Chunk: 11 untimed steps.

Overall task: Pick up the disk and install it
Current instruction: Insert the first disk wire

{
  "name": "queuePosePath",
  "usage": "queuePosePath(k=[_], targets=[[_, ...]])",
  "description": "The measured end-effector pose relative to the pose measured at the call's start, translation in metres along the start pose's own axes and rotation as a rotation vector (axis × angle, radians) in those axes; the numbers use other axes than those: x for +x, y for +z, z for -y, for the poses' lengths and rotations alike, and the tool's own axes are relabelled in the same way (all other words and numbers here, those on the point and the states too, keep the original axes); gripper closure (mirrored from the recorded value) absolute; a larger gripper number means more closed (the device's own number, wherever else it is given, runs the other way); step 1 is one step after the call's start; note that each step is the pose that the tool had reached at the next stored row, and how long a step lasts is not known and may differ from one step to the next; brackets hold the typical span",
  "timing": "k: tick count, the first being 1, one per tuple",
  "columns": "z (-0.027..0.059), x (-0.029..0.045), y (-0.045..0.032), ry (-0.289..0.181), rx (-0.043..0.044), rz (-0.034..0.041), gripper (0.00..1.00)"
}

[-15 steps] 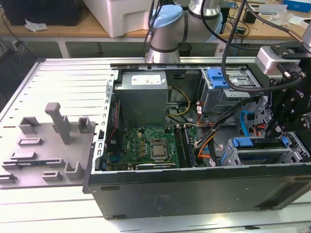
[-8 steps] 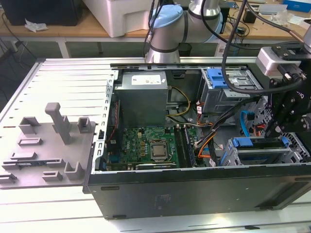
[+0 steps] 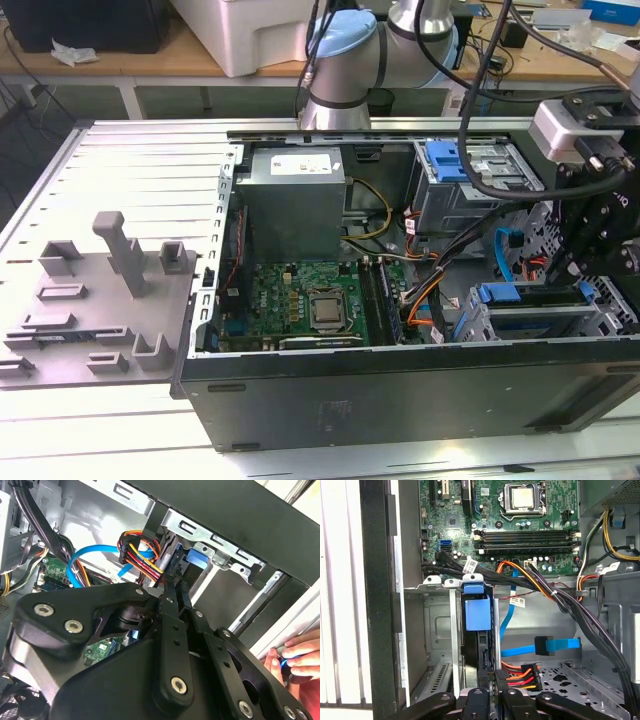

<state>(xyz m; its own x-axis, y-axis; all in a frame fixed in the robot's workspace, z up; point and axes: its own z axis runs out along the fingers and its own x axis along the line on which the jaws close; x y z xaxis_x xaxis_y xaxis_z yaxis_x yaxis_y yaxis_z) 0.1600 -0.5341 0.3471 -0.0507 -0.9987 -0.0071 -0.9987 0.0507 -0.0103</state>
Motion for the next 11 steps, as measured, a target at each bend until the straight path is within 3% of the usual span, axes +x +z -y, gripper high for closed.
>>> queuePosePath(k=[11], targets=[[0.0007, 0.0006, 0.0000, 0.000, 0.0000, 0.0003, 0.84]])
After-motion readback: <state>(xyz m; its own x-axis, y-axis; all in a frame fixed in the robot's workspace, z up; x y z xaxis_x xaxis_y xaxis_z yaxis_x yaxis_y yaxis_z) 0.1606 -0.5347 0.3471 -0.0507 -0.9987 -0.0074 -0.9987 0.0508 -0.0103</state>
